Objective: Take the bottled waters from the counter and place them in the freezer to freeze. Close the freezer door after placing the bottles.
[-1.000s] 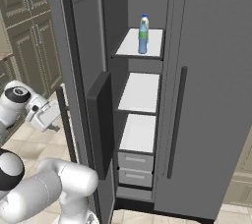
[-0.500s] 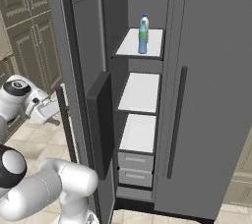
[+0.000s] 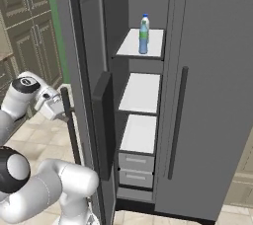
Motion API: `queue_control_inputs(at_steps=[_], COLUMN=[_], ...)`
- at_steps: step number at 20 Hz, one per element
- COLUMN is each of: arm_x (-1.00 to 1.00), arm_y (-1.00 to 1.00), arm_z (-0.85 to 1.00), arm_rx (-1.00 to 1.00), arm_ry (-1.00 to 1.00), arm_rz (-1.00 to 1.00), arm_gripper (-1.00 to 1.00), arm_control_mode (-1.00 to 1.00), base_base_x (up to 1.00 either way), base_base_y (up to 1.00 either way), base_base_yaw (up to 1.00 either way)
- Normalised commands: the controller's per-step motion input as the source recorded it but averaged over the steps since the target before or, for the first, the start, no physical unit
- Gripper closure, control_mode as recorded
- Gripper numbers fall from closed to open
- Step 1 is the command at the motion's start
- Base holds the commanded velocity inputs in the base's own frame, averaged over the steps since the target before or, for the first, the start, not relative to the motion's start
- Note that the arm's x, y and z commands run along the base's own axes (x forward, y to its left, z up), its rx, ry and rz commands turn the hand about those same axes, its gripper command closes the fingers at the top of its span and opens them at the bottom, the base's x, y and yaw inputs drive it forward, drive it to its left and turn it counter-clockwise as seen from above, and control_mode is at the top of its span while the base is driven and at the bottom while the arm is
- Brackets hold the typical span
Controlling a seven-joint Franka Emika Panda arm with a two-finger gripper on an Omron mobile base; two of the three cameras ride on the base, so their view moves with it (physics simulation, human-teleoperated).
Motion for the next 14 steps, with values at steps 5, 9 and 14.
queue_control_inputs(at_steps=[5,9,14], arm_x=[0.00,0.00,0.00], arm_y=[-0.47,-0.51,-0.53], arm_z=[0.47,0.20,0.17], arm_rx=[0.10,0.28,0.33], arm_ry=[0.04,0.02,0.01], arm_rz=[0.03,0.07,0.14], arm_gripper=[-1.00,-1.00,-1.00], arm_control_mode=[-1.00,-1.00,-1.00], base_base_x=[0.00,0.00,0.00], base_base_y=[0.00,0.00,0.00], base_base_yaw=[0.00,0.00,0.00])
